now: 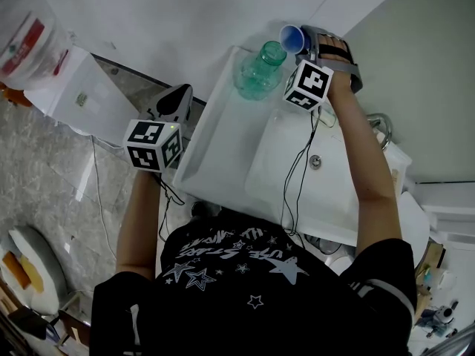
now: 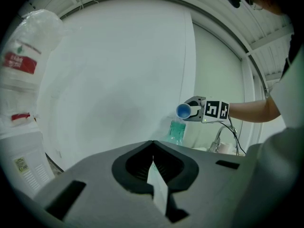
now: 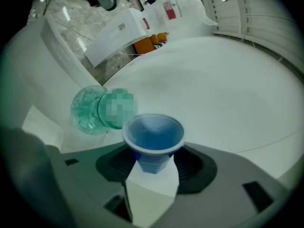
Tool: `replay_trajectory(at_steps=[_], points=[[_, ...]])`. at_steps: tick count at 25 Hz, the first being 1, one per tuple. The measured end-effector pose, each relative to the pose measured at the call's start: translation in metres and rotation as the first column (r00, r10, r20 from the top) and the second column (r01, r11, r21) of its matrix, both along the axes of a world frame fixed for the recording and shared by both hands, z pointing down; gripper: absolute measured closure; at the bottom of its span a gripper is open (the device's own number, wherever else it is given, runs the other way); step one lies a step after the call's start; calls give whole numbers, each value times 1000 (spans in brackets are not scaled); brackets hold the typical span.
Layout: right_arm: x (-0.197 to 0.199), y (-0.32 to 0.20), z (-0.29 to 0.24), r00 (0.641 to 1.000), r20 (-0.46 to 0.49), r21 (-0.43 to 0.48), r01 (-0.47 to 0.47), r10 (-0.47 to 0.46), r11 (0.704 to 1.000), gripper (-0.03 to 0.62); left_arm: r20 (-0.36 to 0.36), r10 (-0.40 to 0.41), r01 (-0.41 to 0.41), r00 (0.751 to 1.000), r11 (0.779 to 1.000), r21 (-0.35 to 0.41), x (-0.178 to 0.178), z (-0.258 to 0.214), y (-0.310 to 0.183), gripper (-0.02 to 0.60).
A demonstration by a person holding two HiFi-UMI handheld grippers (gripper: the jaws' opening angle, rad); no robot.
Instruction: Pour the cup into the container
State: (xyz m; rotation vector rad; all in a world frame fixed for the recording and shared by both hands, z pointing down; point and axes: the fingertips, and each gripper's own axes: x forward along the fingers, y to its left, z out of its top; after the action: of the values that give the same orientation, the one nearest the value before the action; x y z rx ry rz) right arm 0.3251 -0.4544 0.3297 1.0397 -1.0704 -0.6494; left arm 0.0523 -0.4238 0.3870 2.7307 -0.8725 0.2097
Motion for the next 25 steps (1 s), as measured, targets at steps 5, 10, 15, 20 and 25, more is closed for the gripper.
replay_trajectory(at_steps=[5,10,15,20,25], points=[[6,4,0,992,113,36,-60,56,998,345,0,-18,18,1000,1000,7,-9,-2,5,572],[5,7,3,976,204,39,-85,75,996,347,3,-33,33,999,999,11,-15,-5,12,572],[-1,14,-2,931,355,58,-116,88,992,345,4,-39,39,999,999,12,-20,-7,22,572],[-16,28,-10,834,547,72,-129,69,989,345,4,-49,49,999,999,17,-26,-10,35,572],[-35,48,-21,735,678,102,-120,20,988,345,8,-64,64,998,998,23,-32,-12,50,572]])
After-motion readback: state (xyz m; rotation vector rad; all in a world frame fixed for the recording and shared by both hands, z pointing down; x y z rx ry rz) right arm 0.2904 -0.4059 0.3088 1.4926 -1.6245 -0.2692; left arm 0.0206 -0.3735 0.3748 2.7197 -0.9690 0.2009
